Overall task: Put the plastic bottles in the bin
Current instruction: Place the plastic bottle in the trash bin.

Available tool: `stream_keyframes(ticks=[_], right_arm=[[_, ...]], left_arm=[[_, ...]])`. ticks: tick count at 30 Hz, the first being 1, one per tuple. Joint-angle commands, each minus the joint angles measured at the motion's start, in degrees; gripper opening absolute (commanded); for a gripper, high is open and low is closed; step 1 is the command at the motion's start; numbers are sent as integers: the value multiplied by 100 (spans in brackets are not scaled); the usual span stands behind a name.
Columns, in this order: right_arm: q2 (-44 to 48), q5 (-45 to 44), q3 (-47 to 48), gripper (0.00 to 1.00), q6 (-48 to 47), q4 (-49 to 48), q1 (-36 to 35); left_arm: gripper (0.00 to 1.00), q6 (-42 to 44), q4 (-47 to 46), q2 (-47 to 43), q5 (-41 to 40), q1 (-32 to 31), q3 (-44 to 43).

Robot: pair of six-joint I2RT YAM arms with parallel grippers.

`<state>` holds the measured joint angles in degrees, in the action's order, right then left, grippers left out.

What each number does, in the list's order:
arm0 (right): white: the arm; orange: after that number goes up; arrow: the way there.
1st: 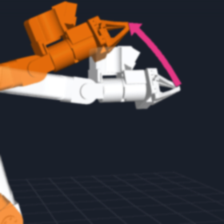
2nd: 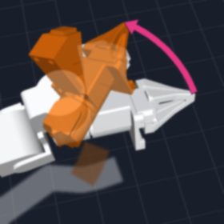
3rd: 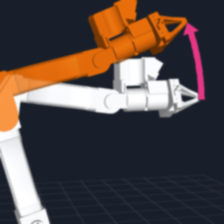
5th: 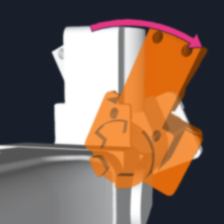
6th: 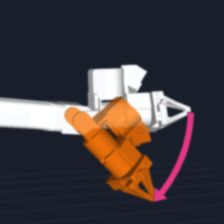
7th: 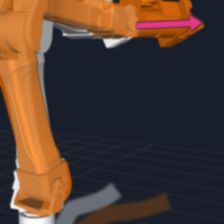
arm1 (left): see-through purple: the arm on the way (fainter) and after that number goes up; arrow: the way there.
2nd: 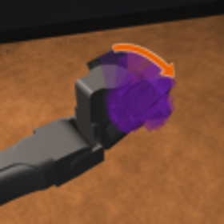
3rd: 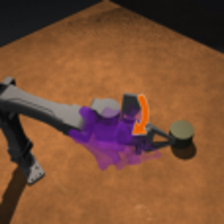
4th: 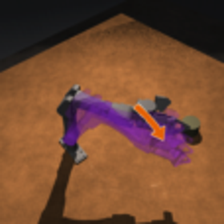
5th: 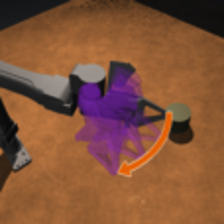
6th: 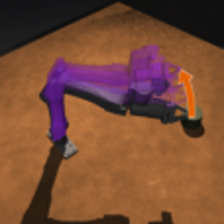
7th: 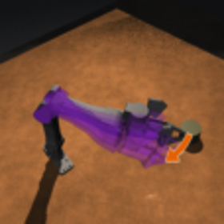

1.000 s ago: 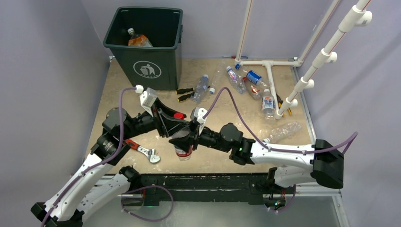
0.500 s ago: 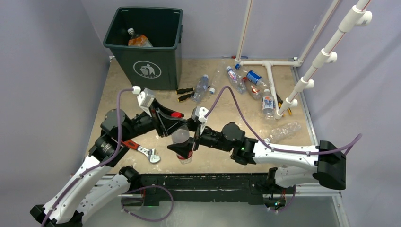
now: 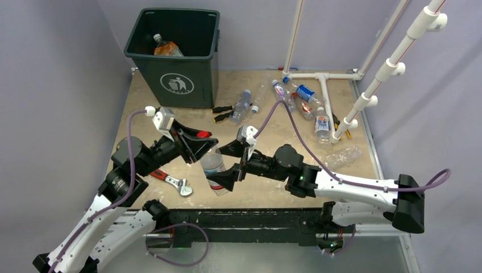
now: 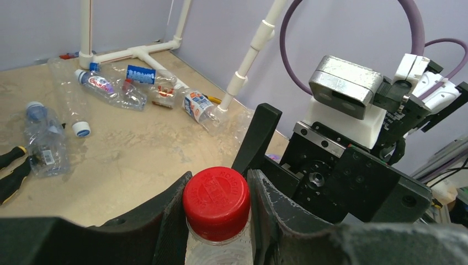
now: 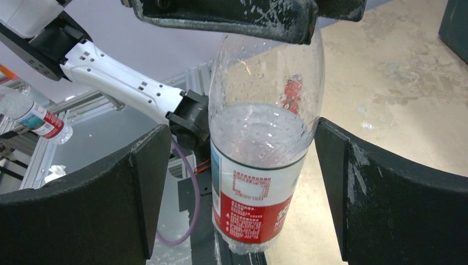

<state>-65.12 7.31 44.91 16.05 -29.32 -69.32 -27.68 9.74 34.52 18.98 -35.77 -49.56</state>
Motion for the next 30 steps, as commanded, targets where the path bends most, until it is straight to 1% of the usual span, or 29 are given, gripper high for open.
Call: stream_keyframes(ticks=[1, 6, 14, 19, 20, 22, 25, 28, 29, 30], right_arm=[[294, 446, 280, 99, 40, 296, -38], [499, 434, 189, 99, 28, 400, -38], [782, 339, 144, 99, -29, 571, -38], [1058, 200, 105, 99, -97, 788, -38], [1133, 145, 80, 99, -109, 858, -38], [1280, 34, 7, 99, -127, 944, -38], [1532, -219, -157, 99, -129, 1055, -38], [1669, -479, -370, 99, -59, 1086, -38], [1684, -535, -435, 99, -39, 1102, -38], [1687, -584, -468, 99, -25, 1175, -38]], left_arm=[[0, 202, -22, -10, -654, 33, -197], [0, 184, -33, 19, -801, 30, -235], [0, 406, 26, 15, -1311, 32, -491], [0, 734, -114, 121, -1871, 35, -769], [0, 818, -158, 174, -2122, 28, -837], [0, 1009, -283, 336, -2374, 26, -1032], [0, 1340, -754, 663, -2809, 35, -1332], [0, 1789, -1668, 1220, -3215, 27, -1645], [0, 1960, -2181, 1415, -3354, 34, -1736], [0, 2127, -2473, 1647, -3500, 33, -1812]])
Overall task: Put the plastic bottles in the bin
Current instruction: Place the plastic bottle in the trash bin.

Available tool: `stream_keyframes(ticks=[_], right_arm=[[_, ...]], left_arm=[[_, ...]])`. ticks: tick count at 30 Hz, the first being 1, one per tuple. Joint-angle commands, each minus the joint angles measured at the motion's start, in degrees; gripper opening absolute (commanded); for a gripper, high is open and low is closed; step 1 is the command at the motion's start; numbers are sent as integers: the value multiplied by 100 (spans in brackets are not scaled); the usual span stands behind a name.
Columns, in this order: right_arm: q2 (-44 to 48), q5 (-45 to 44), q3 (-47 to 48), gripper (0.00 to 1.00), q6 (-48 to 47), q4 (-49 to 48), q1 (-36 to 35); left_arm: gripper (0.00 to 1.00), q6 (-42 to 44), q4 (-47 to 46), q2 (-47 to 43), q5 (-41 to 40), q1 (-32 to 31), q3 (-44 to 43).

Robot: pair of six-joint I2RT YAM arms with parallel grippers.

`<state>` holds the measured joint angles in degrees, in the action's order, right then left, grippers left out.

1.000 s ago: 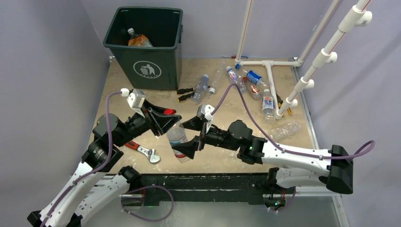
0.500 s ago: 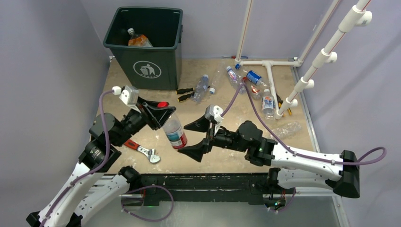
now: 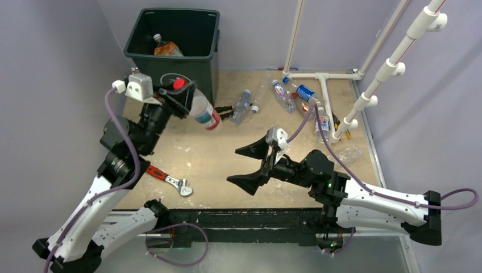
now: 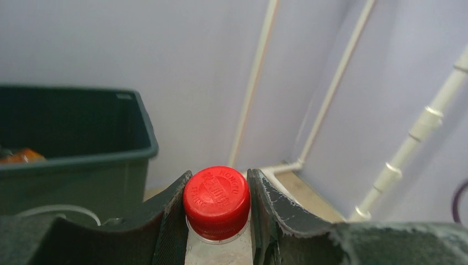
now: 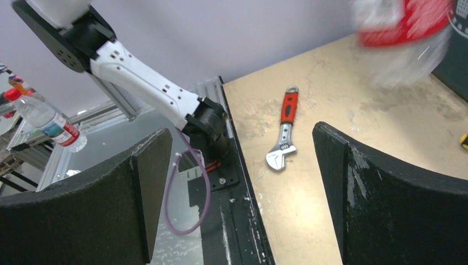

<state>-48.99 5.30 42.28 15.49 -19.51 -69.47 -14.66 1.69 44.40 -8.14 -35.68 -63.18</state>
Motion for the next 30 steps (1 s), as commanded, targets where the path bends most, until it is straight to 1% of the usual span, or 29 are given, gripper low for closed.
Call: stream_keyframes(ticks=[1, 4, 5, 8, 12, 15, 19, 21, 22, 26, 30], right_arm=[[74, -423, -243, 99, 41, 258, -22], [74, -425, -408, 99, 90, 329, -23], [66, -372, -460, 99, 117, 325, -23], [56, -129, -661, 99, 246, 270, -22], [55, 143, -1073, 99, 391, -4, -23], [77, 238, -1253, 99, 395, -103, -23], [211, 261, -1413, 99, 332, -74, -22], [329, 221, -1477, 99, 295, -16, -22], [401, 187, -1526, 99, 275, 9, -22], [749, -14, -1736, 99, 261, -9, -23], [914, -192, -1787, 99, 284, 33, -22]], left_arm=[[0, 976, -2221, 881, -947, 19, -550], [0, 1420, -3541, 1681, -1383, 23, -858], [0, 1703, -3911, 1949, -1467, 18, -994], [0, 2274, -4811, 2639, -1518, 29, -1595], [0, 2910, -5289, 3477, -1667, 31, -2545], [0, 3311, -5499, 3959, -1830, 43, -3050], [0, 3798, -5457, 4547, -2156, 196, -3599], [0, 3770, -5160, 4901, -2386, 429, -3898], [0, 3610, -4923, 5033, -2479, 613, -4006], [0, 2410, -3991, 5456, -2626, 1419, -4246], [0, 1893, -3452, 5887, -2837, 1825, -4240]])
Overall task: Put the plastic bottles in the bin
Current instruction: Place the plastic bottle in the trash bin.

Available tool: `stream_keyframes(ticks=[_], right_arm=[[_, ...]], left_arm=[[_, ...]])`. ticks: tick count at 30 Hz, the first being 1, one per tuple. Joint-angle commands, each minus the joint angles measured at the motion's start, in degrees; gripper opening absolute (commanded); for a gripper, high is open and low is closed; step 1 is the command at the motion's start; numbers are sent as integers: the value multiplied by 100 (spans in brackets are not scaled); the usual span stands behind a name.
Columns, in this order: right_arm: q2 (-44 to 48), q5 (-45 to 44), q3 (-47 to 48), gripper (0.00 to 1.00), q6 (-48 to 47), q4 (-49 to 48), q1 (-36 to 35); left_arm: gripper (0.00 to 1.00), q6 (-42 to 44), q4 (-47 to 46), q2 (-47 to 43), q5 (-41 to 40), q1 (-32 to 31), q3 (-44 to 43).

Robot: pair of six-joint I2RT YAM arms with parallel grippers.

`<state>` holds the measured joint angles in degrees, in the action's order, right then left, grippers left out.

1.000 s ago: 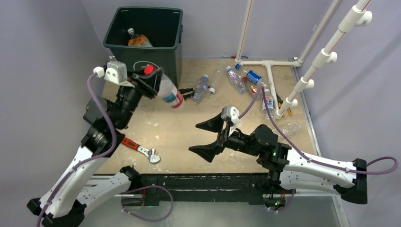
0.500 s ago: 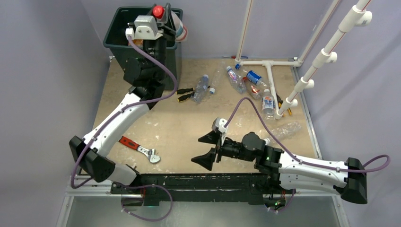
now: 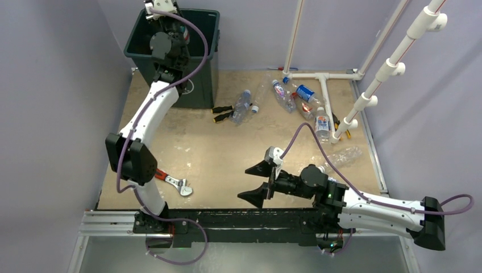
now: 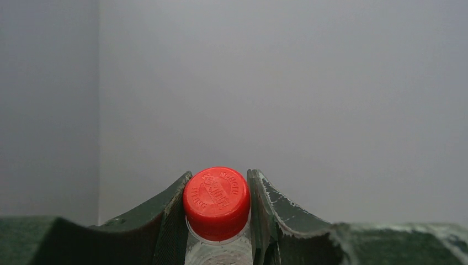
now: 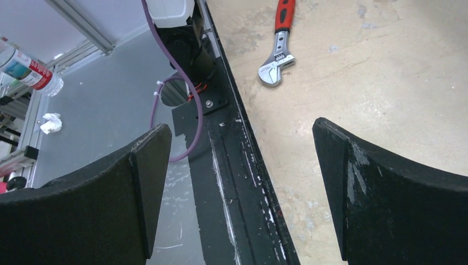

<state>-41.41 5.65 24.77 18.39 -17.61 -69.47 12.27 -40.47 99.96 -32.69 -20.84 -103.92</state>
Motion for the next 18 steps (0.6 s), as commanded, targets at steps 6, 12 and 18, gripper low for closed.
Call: stream_keyframes(ticks=[6, 12, 18], right_arm=[[323, -400, -79, 99, 68, -15, -25], [421, -766, -98, 99, 235, 61, -22], [270, -1576, -1, 99, 1042, 318, -22]], left_arm=[[21, -1838, 1271, 666, -224, 669, -97], [89, -2555, 1747, 465, -658, 678, -161], [94, -3454, 2546, -228, -800, 678, -278]])
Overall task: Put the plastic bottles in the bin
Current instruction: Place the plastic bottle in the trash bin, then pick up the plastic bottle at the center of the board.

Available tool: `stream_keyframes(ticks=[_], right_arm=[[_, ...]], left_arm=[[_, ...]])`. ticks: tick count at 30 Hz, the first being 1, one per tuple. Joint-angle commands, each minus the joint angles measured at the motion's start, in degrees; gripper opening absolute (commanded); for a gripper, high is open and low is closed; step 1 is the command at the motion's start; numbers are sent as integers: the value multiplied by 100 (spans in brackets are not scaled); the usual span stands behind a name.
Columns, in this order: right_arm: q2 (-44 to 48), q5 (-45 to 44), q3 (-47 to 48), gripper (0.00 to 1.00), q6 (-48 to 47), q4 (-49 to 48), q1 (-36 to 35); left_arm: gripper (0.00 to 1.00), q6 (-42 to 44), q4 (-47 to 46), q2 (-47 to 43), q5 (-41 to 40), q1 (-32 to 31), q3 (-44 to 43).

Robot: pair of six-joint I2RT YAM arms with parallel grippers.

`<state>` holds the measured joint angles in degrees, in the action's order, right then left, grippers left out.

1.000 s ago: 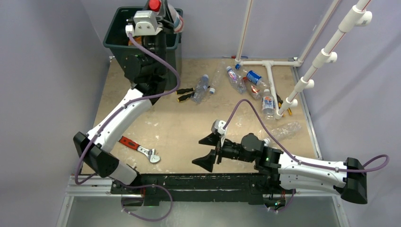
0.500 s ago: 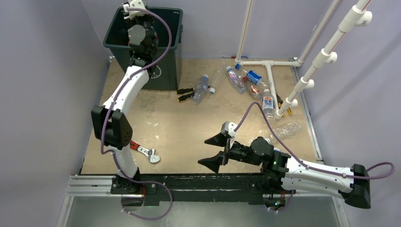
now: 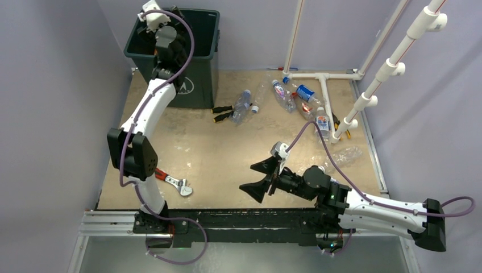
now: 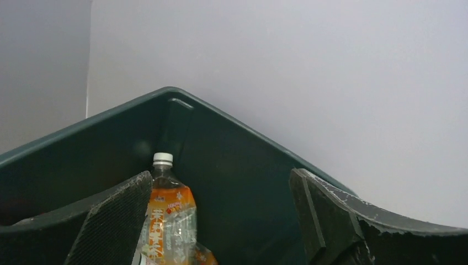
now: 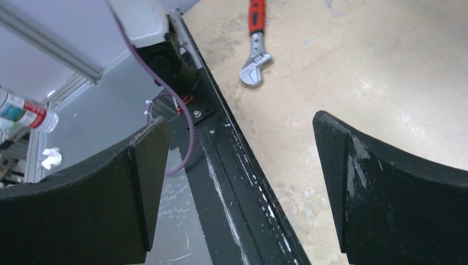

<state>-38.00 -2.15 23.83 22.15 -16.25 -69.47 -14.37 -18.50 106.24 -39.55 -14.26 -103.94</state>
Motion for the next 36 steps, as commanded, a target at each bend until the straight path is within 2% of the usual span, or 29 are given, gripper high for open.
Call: stream_keyframes(ticks=[1, 4, 8, 11, 13, 16, 19, 22, 30, 36], right_arm=[[-110, -983, 151, 99, 811, 243, -22], [-263, -1248, 364, 99, 897, 297, -22], [-747, -1981, 729, 99, 929, 268, -14], [-1482, -3063, 1273, 99, 1143, 596, 7], [-1986, -3477, 1681, 99, 1369, 753, 104], [-2609, -3585, 1988, 99, 1674, 748, 380], [-3101, -3325, 2118, 99, 2123, 712, 969], [-3558, -3084, 2118, 98, 2391, 480, 1466], [-4810, -3288, 2483, 95, 2668, 27, 2309], [-6054, -3671, 3539, 94, 2329, -42, 2738]], left_arm=[[95, -936, 493, -1023, -1, 20, -268], [96, -1404, 1302, -1553, 538, 20, -205], [97, -2124, 2391, -2525, 1322, 12, 462], [98, -2548, 2818, -3315, 2035, 11, 1443], [99, -2734, 2924, -3897, 2438, 7, 2410], [99, -2990, 3147, -4669, 2858, -26, 3549], [99, -3148, 3488, -5302, 3057, -138, 4439], [99, -3208, 3762, -5880, 3272, -181, 5067], [99, -3419, 4055, -7129, 3664, -191, 6469], [98, -3707, 3693, -7612, 4057, -191, 7470]])
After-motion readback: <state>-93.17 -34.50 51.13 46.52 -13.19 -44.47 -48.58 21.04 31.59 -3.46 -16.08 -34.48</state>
